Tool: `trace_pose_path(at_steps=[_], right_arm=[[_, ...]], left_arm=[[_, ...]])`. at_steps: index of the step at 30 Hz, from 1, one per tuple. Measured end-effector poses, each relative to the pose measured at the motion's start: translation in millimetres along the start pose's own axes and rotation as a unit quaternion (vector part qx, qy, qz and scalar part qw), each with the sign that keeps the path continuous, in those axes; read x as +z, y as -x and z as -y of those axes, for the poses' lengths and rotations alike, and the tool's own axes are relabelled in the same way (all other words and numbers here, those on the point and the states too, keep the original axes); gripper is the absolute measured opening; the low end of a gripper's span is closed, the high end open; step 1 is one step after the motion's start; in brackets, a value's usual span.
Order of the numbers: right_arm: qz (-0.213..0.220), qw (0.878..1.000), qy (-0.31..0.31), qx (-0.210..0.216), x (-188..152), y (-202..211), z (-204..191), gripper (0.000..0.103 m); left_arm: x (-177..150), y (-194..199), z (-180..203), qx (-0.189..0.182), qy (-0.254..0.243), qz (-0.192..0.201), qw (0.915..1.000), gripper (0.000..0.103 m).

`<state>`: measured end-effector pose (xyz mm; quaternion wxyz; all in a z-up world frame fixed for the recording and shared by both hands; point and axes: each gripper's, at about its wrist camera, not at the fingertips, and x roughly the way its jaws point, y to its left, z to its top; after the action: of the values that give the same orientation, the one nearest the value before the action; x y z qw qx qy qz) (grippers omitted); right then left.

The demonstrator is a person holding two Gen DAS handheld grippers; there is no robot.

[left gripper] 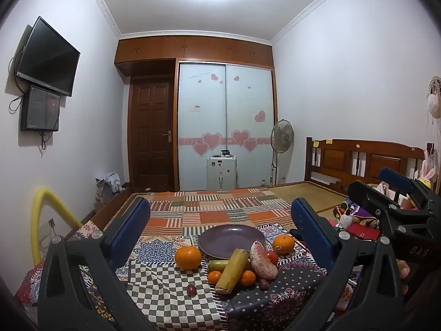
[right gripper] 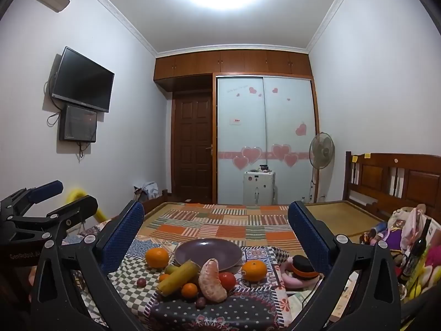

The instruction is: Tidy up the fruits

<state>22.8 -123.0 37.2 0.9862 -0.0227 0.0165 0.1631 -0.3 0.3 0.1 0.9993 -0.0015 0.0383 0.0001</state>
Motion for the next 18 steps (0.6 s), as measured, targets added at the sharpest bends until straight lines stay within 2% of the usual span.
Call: trace_pose_path(at_steps=[18], right_arm=[[0.002, 1.0, -0.007, -0.002, -1, 1, 2, 0.103]], left_arm=[[3, 3, 6, 0.0, 0.002, -0.003, 1.0, 0.103]])
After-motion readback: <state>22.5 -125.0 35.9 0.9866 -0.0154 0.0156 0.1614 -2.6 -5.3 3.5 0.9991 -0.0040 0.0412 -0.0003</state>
